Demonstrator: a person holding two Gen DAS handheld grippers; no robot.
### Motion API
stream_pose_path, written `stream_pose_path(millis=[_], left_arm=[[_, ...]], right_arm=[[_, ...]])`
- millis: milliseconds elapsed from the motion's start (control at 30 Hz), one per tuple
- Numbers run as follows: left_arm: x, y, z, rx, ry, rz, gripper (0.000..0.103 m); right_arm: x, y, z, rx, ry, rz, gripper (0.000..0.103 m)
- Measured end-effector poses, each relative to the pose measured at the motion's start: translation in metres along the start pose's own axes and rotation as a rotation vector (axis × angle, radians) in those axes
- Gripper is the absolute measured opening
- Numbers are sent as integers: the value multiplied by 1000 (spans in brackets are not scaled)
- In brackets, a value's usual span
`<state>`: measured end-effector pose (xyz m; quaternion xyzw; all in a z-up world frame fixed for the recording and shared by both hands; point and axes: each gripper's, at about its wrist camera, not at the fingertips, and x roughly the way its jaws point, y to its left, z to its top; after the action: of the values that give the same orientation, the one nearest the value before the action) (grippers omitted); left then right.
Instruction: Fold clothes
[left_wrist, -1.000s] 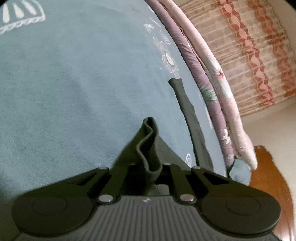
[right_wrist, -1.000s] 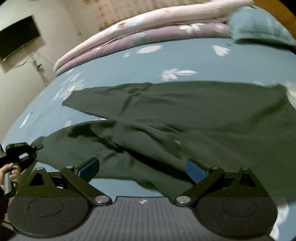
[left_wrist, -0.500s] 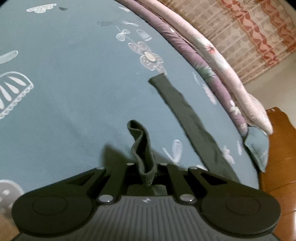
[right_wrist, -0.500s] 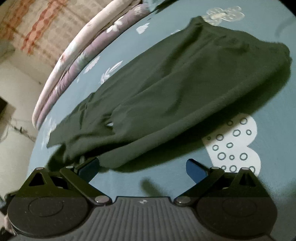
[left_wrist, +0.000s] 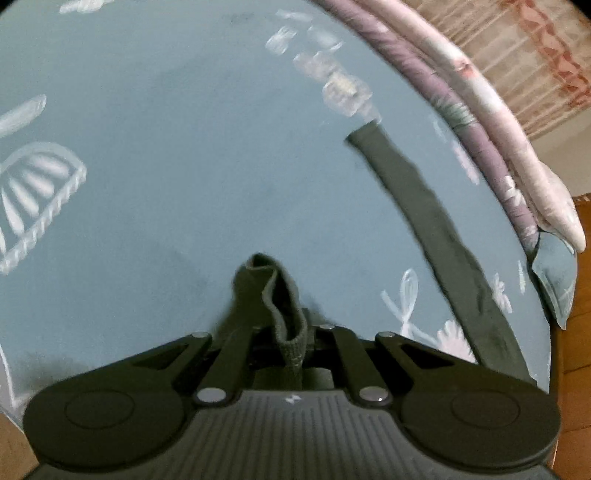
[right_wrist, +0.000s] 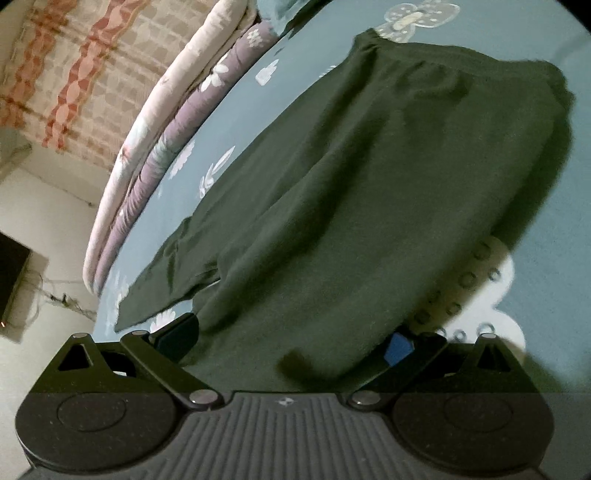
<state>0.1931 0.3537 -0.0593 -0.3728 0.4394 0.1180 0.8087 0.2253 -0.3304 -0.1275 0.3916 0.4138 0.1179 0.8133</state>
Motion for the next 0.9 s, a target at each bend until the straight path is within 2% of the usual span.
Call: stream_pose_path(millis=[233, 400, 433, 467, 533, 633, 800, 900], left_arm=[[-7, 21, -19, -66, 6, 8, 5], [-5, 25, -24, -83, 4, 12, 5], [-5, 24, -24, -81, 3, 14, 5], [-5, 24, -24, -80, 2, 16, 5], [-5, 22, -24, -78, 0, 19, 5], [-6, 20, -24, -74, -2, 25, 5], [-24, 21, -29, -77, -19, 10, 5], [-25, 29, -38, -93, -11, 38, 5]], right_arm=[[-18, -48, -6, 199, -102, 101, 71], [-17, -59, 5, 201, -163, 82, 50], [-15, -60, 6, 199, -163, 65, 40], [-11, -58, 8, 191, -159, 40, 23], [-6, -57, 9, 192, -148, 6, 7], [-11, -62, 10, 219, -155, 6, 4], [-33, -48, 9, 148, -157, -43, 4], [-47, -42, 4, 121, -145, -70, 4]])
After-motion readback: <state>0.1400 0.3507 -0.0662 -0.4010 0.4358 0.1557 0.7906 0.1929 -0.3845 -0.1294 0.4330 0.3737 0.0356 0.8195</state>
